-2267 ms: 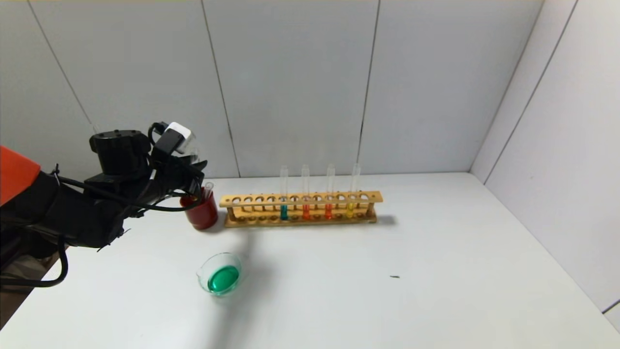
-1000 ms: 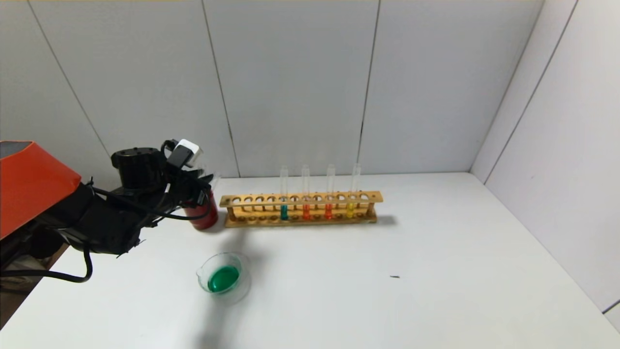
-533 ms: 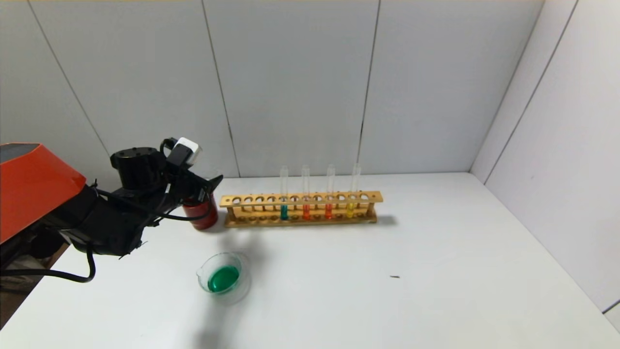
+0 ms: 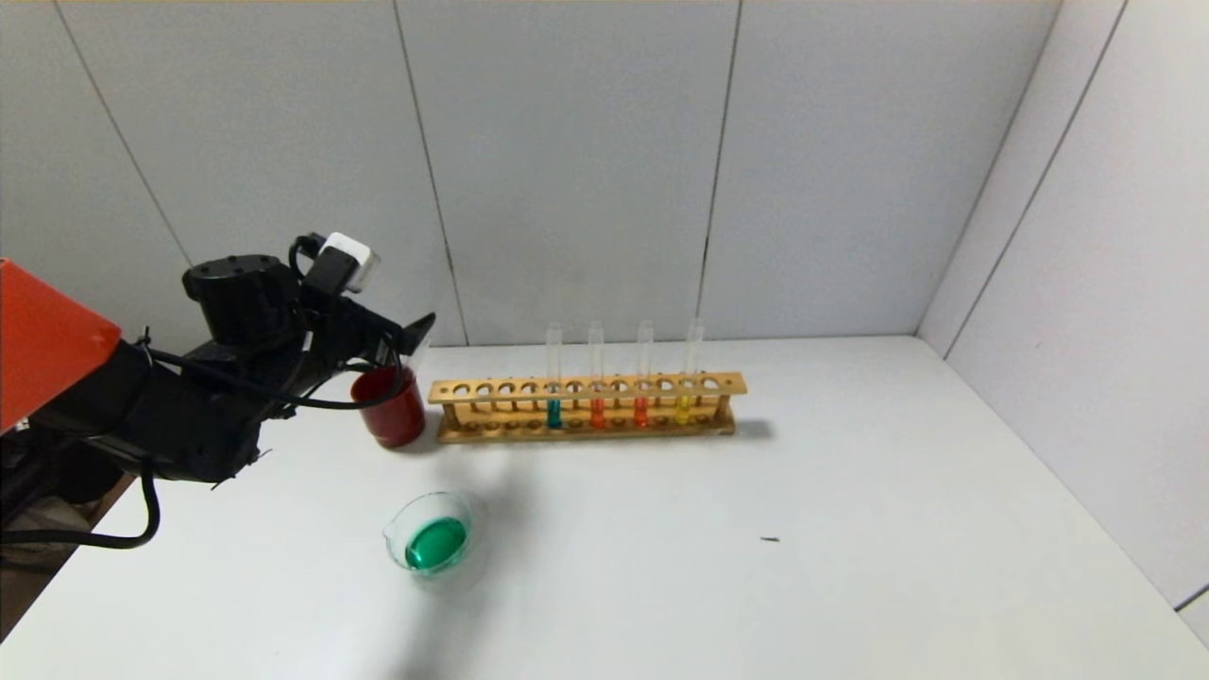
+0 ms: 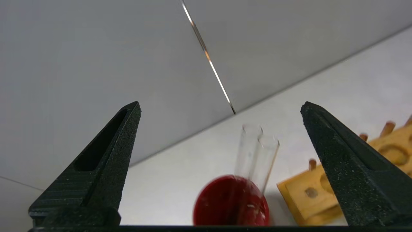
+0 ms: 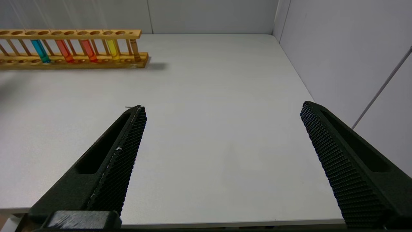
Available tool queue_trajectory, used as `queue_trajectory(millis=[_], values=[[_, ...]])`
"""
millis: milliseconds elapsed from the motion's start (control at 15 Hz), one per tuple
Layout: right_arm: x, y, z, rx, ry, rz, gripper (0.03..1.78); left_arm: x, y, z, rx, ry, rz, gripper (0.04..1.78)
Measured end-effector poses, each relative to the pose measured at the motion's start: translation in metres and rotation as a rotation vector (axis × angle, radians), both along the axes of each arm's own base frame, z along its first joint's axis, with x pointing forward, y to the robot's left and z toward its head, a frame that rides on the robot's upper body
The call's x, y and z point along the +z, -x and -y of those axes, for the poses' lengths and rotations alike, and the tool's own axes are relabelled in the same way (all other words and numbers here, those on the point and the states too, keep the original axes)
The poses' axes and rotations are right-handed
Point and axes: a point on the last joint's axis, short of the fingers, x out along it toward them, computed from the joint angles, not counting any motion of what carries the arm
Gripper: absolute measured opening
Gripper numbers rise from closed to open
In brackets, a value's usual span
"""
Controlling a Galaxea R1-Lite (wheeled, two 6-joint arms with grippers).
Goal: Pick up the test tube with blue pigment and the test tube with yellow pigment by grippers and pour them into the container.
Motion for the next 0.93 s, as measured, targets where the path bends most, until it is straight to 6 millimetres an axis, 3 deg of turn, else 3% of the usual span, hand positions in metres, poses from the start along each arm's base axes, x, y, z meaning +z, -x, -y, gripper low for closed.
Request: queue_trajectory(millis=[200, 467, 667, 933], values=[[0.0, 0.0, 0.0, 0.0, 0.0, 0.0, 1.75, 0.04, 0.032, -0.005, 0.017, 0.005, 0.094, 1.74], [0.0, 0.0, 0.0, 0.0, 0.0, 0.0, 1.75, 0.079, 0.12, -0.019, 0.082, 0.015, 0.192, 1.74], [0.0, 0.0, 0.0, 0.0, 0.0, 0.0, 1.75, 0.08, 0.197, -0.028, 0.123, 0.035, 0.222, 1.74], [0.0, 0.0, 0.0, 0.0, 0.0, 0.0, 1.75, 0.066, 0.289, -0.03, 0.117, 0.123, 0.246, 1.74]])
